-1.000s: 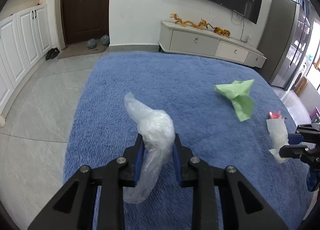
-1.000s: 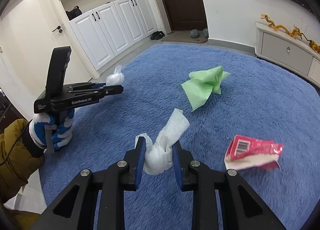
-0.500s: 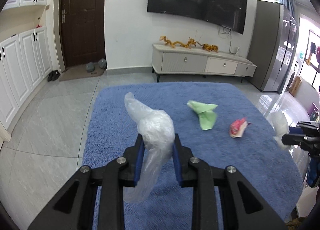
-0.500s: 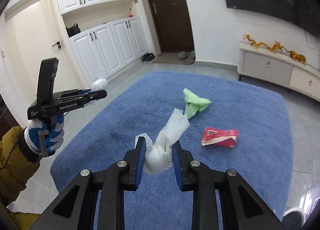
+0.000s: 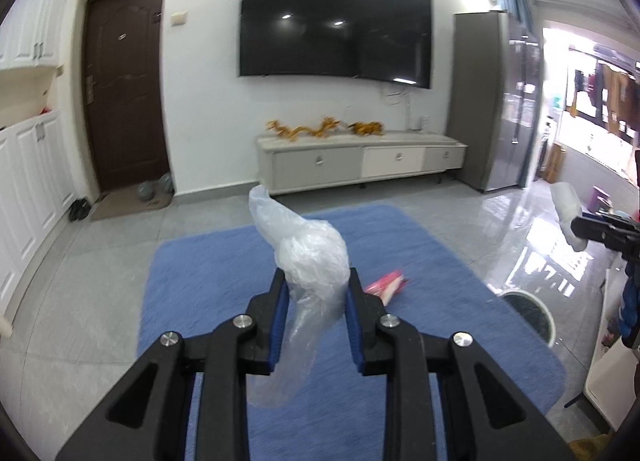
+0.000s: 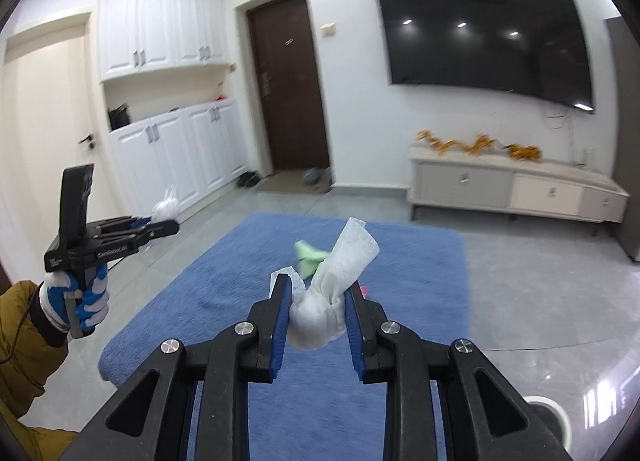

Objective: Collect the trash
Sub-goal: 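Carry clear bag in left tool and white bag in right tool to bin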

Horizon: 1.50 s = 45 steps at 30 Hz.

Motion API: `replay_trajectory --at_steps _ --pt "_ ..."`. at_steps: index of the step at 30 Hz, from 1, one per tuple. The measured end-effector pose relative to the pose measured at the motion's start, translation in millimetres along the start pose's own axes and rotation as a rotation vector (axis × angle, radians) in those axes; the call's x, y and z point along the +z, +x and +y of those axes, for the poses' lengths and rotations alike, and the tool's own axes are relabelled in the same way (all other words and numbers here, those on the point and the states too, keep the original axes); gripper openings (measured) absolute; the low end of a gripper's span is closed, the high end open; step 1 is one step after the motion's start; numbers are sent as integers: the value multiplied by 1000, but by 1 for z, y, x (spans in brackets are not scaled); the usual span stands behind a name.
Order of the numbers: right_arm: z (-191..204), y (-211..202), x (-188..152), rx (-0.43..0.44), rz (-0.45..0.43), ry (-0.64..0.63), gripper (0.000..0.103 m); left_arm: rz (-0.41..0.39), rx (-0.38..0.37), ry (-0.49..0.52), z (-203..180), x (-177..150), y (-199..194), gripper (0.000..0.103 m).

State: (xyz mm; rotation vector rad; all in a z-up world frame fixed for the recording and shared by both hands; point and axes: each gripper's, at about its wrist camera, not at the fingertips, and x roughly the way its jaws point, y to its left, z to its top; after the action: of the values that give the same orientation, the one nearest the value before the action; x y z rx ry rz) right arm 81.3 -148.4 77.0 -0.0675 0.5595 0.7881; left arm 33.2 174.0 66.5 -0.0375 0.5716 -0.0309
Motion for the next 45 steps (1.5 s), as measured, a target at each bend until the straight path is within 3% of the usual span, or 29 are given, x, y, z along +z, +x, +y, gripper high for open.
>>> replay_trajectory --at_steps 9,17,27,38,45 --pt "-65 -73 -25 -209 -51 128 25 -7 -169 73 -80 18 30 25" --pt "-101 -113 -57 -345 -51 228 25 35 -248 89 -121 18 59 25" --pt "-143 -120 -95 -414 -43 345 25 94 -240 122 -160 11 90 25" --pt "-181 -107 -145 -434 23 457 25 176 -277 247 -252 -2 138 25" --pt "-215 -84 -180 -434 85 556 25 250 -343 352 -313 -22 179 25"
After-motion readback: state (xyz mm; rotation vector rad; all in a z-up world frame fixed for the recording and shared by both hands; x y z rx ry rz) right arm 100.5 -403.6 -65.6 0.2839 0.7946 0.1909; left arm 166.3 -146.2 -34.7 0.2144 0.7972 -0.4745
